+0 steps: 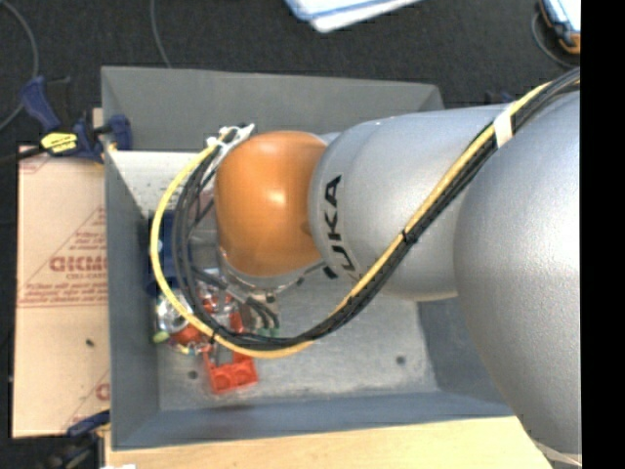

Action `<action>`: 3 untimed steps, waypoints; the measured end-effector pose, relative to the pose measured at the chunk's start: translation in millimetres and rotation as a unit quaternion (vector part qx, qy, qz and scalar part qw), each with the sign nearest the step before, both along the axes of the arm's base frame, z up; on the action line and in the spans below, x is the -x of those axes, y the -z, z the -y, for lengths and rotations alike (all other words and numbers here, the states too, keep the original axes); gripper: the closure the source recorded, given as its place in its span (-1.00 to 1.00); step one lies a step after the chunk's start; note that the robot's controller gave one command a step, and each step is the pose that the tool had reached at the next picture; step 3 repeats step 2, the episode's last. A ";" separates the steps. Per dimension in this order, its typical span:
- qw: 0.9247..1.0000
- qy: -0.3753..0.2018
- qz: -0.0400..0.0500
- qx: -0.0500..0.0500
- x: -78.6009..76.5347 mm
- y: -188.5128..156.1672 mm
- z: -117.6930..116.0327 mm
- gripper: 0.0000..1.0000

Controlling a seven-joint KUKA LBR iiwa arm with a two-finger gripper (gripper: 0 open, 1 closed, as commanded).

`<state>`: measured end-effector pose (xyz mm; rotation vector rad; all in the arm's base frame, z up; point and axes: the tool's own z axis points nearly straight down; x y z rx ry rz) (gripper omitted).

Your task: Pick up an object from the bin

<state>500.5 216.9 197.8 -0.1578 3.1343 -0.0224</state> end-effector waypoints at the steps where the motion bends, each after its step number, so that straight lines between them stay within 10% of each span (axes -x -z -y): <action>1: 1.000 -0.002 0.005 -0.002 -10.0 -82.2 -3.7 1.00; 3: 1.000 0.009 0.005 -0.002 -20.2 -141.6 -6.3 1.00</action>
Offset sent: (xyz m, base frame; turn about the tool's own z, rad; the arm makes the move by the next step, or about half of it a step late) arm 0.0183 0.0063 0.1369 0.0211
